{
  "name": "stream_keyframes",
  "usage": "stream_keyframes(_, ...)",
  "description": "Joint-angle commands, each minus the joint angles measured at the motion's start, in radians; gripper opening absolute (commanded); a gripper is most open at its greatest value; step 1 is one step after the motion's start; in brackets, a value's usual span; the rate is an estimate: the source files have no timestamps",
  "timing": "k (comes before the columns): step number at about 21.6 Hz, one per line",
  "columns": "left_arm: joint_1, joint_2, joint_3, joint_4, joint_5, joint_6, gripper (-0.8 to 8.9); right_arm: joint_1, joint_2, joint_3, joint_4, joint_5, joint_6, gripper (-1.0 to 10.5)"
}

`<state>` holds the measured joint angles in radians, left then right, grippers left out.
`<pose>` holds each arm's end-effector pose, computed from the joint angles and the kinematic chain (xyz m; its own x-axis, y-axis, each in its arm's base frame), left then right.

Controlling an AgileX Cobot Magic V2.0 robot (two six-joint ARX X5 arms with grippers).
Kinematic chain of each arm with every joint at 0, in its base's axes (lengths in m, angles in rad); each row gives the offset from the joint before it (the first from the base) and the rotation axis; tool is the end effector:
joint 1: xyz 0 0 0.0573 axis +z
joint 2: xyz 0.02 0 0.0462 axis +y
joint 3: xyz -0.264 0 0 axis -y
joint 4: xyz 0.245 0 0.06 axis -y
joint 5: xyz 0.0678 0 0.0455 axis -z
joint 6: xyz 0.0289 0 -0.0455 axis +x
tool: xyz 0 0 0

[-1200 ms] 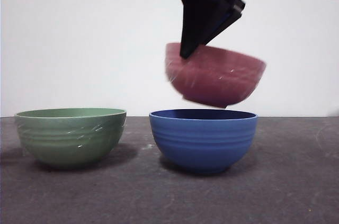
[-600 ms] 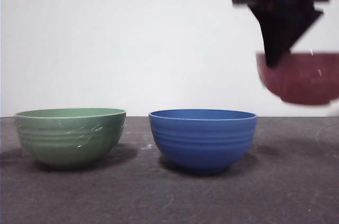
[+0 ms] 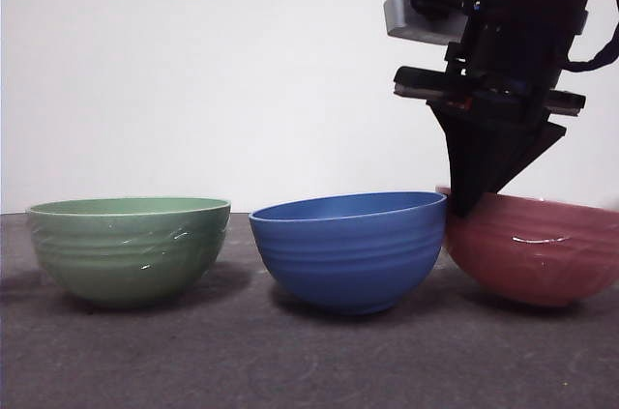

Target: Pick up the green bowl on the top,put the green bowl on the left,pick up the red bowl in the middle,put the red bowl on the right

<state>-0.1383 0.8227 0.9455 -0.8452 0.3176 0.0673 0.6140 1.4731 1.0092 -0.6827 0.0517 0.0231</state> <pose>0.1450 -0.0293 0.3236 0.6628 -0.4076 -0.6281 0.4062 0.9004 -0.1556 0.2297 0.1601 0.2222 0.3657 0.1946 -0.9102 -0.5406 0.8404 -0.0376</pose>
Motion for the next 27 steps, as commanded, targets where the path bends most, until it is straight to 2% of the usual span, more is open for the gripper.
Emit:
stream_keyframes(1,0.002,0.000,-0.008,-0.008,0.001,0.011,2.91,0.002,0.008,-0.009,0.005,-0.001,0.005,0.5)
stream_keyframes(3,0.002,0.000,-0.008,-0.009,0.001,0.011,2.90,0.002,0.008,-0.009,0.005,0.000,0.006,1.8)
stream_keyframes(4,0.002,0.000,-0.008,-0.008,0.001,0.011,2.90,0.002,0.006,-0.009,0.005,0.001,0.006,1.9)
stream_keyframes(10,0.002,0.000,-0.008,0.019,0.001,0.006,2.83,-0.017,-0.161,-0.008,0.039,0.010,0.005,1.9)
stream_keyframes(13,0.002,0.000,-0.008,0.061,0.002,-0.016,2.83,-0.065,-0.321,-0.008,0.078,0.010,0.004,1.9)
stream_keyframes(15,0.002,0.000,-0.008,0.092,0.004,-0.023,2.81,-0.114,-0.412,-0.008,0.112,0.009,-0.021,1.9)
stream_keyframes(16,0.002,0.000,-0.008,0.110,0.004,-0.023,2.63,-0.142,-0.449,-0.008,0.130,0.008,-0.035,1.8)
stream_keyframes(17,0.002,0.000,-0.008,0.131,0.005,-0.023,1.52,-0.170,-0.481,-0.008,0.141,0.002,-0.047,1.5)
stream_keyframes(18,0.002,0.000,-0.008,0.154,0.004,-0.022,-0.23,-0.195,-0.505,-0.009,0.145,0.002,-0.054,0.7)
stream_keyframes(19,0.002,0.000,-0.008,0.180,0.003,-0.022,-0.08,-0.217,-0.526,-0.011,0.145,0.002,-0.060,-0.2)
stream_keyframes(22,0.002,-0.002,-0.023,0.252,-0.004,-0.023,-0.07,-0.274,-0.608,-0.103,0.233,0.002,-0.056,-0.2)
stream_keyframes(27,0.002,-0.081,-0.179,0.364,-0.068,-0.034,-0.07,-0.320,-0.793,-0.362,0.448,0.010,0.015,-0.2)
